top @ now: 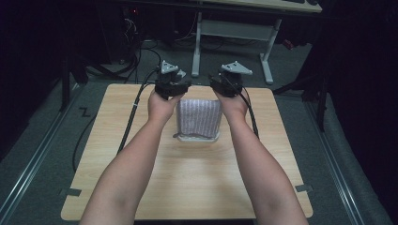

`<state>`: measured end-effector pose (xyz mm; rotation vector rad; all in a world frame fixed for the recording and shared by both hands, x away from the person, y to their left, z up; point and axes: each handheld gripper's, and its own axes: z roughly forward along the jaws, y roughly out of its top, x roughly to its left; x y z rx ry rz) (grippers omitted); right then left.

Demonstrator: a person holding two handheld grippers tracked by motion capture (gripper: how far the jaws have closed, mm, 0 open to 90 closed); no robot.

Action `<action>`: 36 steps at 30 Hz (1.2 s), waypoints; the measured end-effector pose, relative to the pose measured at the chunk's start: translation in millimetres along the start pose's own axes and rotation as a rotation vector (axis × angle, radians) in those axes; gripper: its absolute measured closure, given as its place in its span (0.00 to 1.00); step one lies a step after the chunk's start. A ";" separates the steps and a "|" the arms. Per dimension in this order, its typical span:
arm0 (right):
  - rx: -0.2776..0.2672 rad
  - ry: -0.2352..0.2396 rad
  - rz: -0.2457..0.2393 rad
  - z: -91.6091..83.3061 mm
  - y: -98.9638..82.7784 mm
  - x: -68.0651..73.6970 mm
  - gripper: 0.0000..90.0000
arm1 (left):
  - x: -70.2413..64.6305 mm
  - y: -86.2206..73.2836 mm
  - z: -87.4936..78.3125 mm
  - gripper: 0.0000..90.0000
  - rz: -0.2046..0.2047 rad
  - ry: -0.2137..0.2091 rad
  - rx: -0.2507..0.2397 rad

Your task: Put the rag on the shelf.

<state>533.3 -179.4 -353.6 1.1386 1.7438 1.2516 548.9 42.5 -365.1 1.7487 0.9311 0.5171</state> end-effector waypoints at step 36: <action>-0.014 0.074 -0.056 -85.2 -30.6 28.7 0.54 | -35.5 -30.8 -82.8 0.52 0.005 -0.069 -0.084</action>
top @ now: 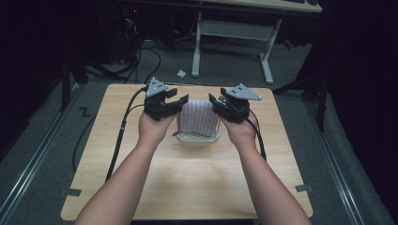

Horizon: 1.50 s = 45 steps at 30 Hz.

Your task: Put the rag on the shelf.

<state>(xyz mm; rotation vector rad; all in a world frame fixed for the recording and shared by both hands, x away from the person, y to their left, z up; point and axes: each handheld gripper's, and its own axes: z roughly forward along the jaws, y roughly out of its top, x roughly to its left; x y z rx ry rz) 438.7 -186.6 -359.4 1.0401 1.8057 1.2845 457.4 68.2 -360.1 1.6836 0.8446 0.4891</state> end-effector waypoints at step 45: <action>0.271 0.061 -0.079 -41.9 -154.9 44.7 0.48 | -23.0 -172.5 -55.7 0.41 0.096 -0.067 0.351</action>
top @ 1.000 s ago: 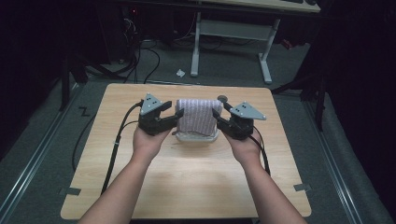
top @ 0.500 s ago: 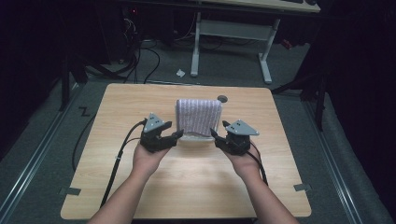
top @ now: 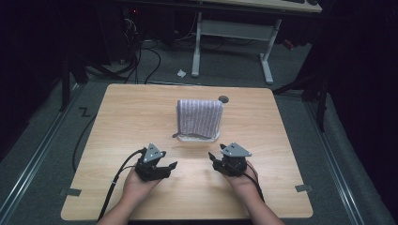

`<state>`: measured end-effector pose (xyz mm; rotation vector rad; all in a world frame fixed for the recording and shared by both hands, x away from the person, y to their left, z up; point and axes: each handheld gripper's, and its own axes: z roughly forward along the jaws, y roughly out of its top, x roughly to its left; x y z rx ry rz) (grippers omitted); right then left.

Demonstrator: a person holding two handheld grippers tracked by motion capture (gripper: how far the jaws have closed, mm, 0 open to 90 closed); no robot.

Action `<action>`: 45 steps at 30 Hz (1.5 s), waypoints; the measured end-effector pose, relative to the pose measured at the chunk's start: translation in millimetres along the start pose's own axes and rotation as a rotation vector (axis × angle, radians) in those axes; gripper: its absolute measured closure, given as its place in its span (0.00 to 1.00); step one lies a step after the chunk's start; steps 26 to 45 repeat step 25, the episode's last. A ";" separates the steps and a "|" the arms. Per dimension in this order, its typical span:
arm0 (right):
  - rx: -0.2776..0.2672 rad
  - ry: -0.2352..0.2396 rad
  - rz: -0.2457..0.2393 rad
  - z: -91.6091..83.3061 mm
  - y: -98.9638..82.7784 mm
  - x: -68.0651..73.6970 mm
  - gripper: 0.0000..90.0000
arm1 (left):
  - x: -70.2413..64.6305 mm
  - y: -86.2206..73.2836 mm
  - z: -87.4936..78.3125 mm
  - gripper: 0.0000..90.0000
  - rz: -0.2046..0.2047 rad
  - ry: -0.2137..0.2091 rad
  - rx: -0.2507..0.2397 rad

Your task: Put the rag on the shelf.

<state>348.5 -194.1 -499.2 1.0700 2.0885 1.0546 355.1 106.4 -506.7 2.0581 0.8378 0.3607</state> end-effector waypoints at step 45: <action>0.060 0.030 0.095 -26.4 -44.9 -5.7 0.45 | 3.2 -51.0 -38.3 0.36 -0.133 -0.032 0.024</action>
